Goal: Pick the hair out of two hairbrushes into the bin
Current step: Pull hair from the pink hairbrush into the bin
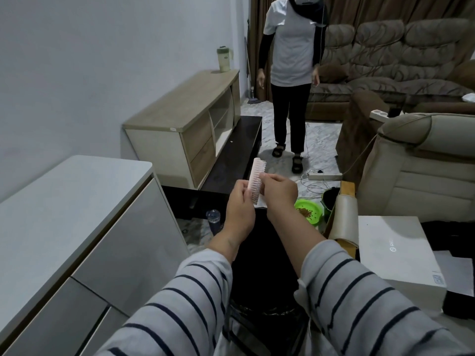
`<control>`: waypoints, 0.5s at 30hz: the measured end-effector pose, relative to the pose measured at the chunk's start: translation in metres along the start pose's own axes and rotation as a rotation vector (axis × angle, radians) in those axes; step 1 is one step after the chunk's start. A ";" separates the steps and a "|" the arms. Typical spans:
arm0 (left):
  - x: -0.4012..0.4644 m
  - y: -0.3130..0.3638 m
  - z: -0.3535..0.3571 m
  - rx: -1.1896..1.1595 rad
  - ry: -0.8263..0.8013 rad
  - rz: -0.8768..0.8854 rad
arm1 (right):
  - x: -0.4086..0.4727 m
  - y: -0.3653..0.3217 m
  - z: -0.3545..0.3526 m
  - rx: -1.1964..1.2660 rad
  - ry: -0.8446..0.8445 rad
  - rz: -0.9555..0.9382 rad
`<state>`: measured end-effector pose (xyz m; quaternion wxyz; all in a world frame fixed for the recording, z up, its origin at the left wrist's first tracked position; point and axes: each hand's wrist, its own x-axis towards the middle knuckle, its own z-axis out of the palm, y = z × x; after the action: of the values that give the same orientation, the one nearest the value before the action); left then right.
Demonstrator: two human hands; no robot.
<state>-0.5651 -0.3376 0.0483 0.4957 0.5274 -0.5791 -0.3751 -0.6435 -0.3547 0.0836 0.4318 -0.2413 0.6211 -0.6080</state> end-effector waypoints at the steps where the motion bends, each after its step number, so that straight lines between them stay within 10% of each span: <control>1: -0.001 0.001 0.000 0.005 0.021 -0.009 | 0.000 0.000 0.002 0.154 -0.003 0.136; 15: -0.003 -0.006 -0.009 0.044 0.075 -0.089 | 0.029 0.020 -0.018 0.273 -0.119 0.322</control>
<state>-0.5545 -0.3346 0.0436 0.4880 0.5771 -0.5444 -0.3639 -0.6689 -0.3664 0.0552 0.5879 -0.1140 0.5369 -0.5942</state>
